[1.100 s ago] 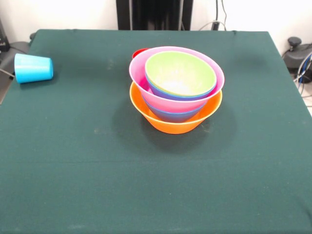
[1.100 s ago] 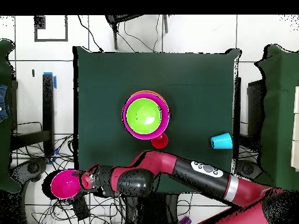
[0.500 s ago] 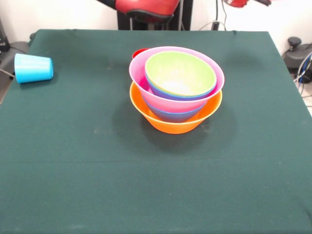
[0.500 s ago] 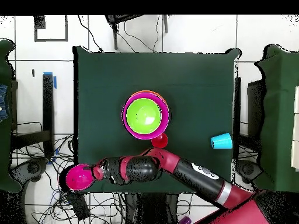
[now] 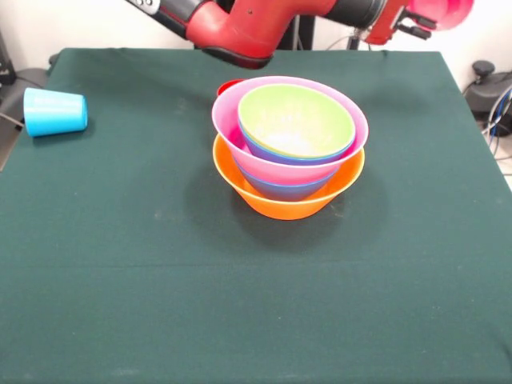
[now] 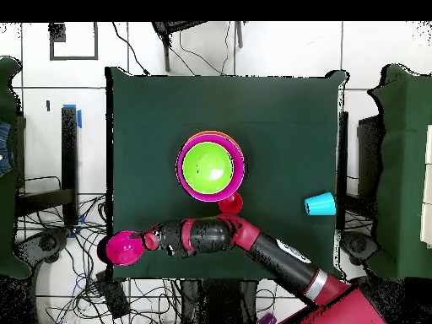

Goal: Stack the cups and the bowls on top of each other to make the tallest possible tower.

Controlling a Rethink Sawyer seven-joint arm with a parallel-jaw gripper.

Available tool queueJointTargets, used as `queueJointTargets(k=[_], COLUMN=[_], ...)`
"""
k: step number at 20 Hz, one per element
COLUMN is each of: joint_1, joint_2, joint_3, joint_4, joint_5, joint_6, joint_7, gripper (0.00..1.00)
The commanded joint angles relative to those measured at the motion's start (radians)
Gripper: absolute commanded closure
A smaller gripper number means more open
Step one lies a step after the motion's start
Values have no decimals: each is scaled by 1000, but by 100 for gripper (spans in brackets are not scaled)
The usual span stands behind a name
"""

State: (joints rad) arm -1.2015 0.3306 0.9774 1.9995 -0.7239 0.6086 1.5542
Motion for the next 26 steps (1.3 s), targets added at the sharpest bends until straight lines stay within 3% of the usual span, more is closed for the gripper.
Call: queueJointTargets(k=[1, 11, 20, 23, 26], joint_1=[-11, -22, 11, 24, 72], joint_2=[147, 160, 87, 67, -14], joint_3=[-94, -65, -32, -33, -48], joint_4=[-237, -267, -249, -256, -272], joint_5=[-15, 0, 21, 10, -68], joint_6=[135, 200, 253, 235, 109], joint_7=[-480, -608, -593, -559, -418], gripper=[100, 100, 100, 100, 100])
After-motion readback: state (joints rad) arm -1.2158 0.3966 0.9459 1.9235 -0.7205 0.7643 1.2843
